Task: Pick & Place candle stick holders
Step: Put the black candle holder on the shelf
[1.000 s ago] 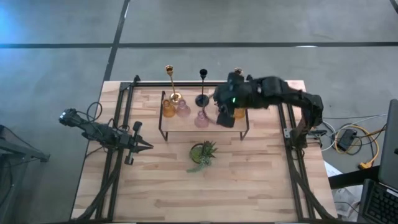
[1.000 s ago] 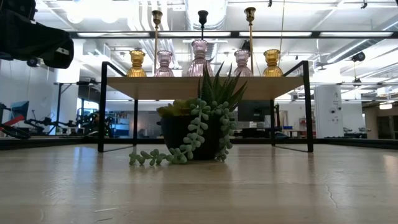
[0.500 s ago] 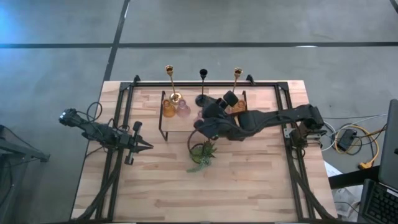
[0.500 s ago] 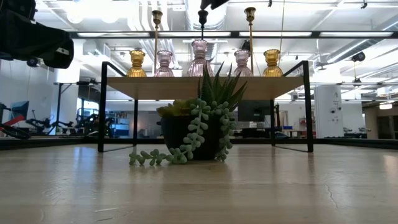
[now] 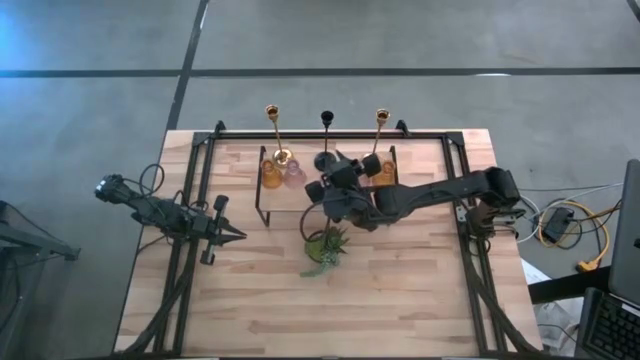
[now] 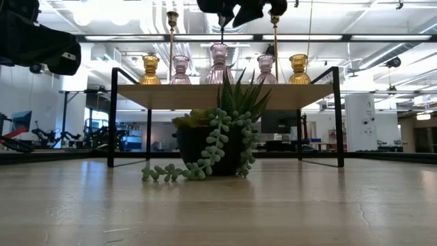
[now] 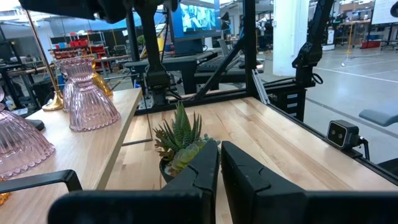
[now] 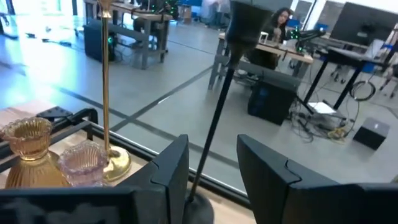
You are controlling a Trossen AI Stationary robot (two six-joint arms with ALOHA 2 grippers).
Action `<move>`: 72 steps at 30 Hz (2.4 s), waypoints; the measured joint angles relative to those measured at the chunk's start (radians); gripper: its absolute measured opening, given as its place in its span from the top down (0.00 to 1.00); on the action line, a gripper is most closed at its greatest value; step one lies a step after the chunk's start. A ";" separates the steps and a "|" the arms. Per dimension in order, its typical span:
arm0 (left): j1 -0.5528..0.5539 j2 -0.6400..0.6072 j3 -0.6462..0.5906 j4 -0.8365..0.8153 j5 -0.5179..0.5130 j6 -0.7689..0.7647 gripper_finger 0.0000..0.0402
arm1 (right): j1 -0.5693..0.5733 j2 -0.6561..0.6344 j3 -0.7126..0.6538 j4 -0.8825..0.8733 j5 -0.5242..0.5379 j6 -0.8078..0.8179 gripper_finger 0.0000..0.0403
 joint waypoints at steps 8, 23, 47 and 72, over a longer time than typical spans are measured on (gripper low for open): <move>0.000 0.000 0.000 0.000 0.000 0.000 0.94 | -0.017 0.002 -0.065 0.257 -0.048 -0.158 0.67; 0.000 0.000 0.000 0.000 0.000 0.000 0.94 | -0.084 0.004 -0.213 0.723 -0.143 -0.436 0.59; 0.000 0.000 0.000 0.000 0.000 0.000 0.94 | -0.181 0.003 -0.234 0.725 -0.192 -0.316 0.67; 0.000 0.000 0.000 0.000 0.000 0.000 0.94 | -0.226 0.003 -0.231 0.724 -0.224 -0.291 0.87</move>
